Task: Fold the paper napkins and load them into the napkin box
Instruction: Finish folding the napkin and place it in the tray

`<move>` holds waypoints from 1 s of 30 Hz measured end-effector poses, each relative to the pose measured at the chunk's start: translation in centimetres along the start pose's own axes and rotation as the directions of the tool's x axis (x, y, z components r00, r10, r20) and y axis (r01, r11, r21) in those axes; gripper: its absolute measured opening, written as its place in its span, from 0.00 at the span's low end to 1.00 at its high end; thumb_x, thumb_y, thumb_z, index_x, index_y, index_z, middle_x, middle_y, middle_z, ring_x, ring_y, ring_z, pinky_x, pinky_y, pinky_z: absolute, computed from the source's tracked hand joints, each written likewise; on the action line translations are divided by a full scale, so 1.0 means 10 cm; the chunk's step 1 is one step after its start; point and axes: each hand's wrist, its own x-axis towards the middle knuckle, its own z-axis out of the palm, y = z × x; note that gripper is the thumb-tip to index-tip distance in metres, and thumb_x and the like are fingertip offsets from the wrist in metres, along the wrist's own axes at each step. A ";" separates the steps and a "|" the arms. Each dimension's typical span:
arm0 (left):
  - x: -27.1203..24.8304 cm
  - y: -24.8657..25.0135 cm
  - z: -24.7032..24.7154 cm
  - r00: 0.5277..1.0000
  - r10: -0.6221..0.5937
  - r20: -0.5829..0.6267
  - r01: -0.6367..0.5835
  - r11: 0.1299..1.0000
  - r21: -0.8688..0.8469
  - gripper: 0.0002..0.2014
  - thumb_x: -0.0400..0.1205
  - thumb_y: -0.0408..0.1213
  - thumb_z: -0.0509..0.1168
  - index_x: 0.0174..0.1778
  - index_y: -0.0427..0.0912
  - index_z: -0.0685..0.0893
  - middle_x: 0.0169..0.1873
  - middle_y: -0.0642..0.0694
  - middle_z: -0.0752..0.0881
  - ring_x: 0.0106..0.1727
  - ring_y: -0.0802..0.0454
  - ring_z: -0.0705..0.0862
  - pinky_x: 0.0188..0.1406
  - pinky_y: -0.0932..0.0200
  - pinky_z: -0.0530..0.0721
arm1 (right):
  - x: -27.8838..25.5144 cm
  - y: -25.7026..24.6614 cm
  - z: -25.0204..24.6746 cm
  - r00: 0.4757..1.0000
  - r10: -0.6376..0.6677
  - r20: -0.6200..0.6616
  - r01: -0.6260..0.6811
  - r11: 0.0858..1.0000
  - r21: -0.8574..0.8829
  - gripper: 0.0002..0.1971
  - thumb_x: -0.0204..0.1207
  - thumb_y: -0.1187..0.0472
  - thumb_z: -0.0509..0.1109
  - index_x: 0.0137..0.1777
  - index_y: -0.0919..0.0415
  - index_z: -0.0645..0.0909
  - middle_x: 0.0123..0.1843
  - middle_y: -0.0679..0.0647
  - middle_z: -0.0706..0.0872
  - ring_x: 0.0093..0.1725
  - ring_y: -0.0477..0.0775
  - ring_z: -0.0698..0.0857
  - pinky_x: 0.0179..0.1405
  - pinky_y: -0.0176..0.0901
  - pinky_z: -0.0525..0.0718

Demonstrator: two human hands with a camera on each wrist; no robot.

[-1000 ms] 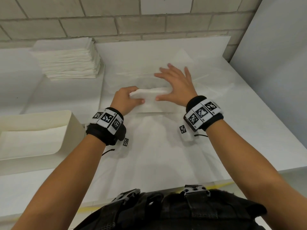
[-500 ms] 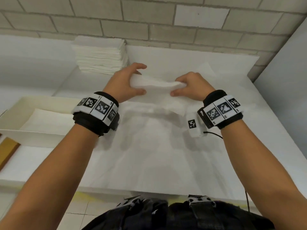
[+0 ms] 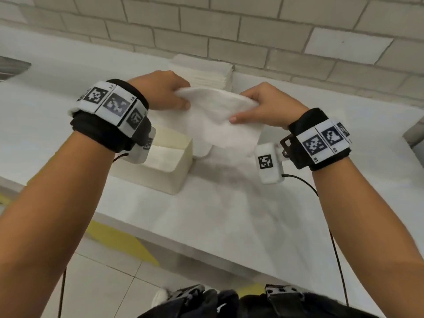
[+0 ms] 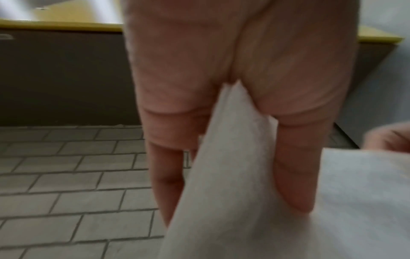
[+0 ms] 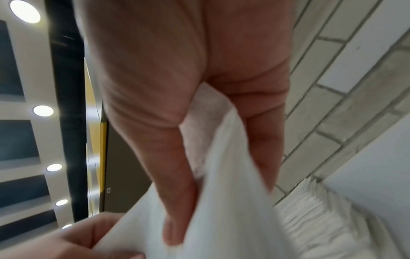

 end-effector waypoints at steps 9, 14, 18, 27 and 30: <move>-0.02 -1.13 -0.32 0.995 0.003 0.096 0.005 0.996 -0.088 0.08 0.84 0.40 0.61 0.57 0.44 0.80 0.49 0.46 0.82 0.50 0.47 0.80 0.56 0.53 0.75 | 0.71 -0.65 0.69 0.985 0.165 0.055 -0.166 0.986 0.016 0.13 0.69 0.57 0.78 0.52 0.60 0.85 0.48 0.55 0.89 0.45 0.54 0.88 0.50 0.46 0.85; 0.17 -1.54 -0.13 0.949 0.019 0.315 -0.031 0.999 0.035 0.11 0.82 0.40 0.65 0.58 0.43 0.80 0.56 0.44 0.82 0.54 0.46 0.80 0.59 0.54 0.77 | 0.98 -0.83 1.05 0.918 0.345 0.196 -0.309 0.931 -0.195 0.10 0.69 0.52 0.78 0.46 0.52 0.84 0.46 0.49 0.89 0.46 0.54 0.88 0.52 0.47 0.85; 0.31 -1.63 0.10 0.901 0.021 0.433 -0.100 0.982 0.161 0.16 0.82 0.40 0.65 0.63 0.36 0.81 0.58 0.41 0.83 0.52 0.45 0.80 0.49 0.59 0.73 | 1.09 -0.86 1.32 0.861 0.432 0.267 -0.350 0.886 -0.304 0.13 0.69 0.54 0.77 0.51 0.58 0.86 0.48 0.53 0.90 0.45 0.54 0.87 0.49 0.45 0.85; 0.61 -1.63 0.38 0.853 0.018 0.522 -0.211 0.926 0.313 0.19 0.80 0.37 0.67 0.65 0.32 0.80 0.60 0.38 0.82 0.58 0.42 0.80 0.56 0.56 0.75 | 1.19 -0.87 1.48 0.750 0.579 0.321 -0.398 0.782 -0.480 0.22 0.70 0.60 0.77 0.60 0.73 0.81 0.39 0.57 0.86 0.30 0.49 0.81 0.31 0.37 0.82; 0.66 -1.61 0.44 0.841 -0.006 0.541 -0.252 0.880 0.402 0.15 0.82 0.37 0.66 0.61 0.33 0.82 0.52 0.43 0.86 0.55 0.50 0.83 0.54 0.64 0.77 | 1.22 -0.89 1.49 0.722 0.614 0.320 -0.390 0.742 -0.545 0.19 0.72 0.62 0.75 0.59 0.75 0.81 0.30 0.51 0.78 0.14 0.39 0.76 0.14 0.27 0.74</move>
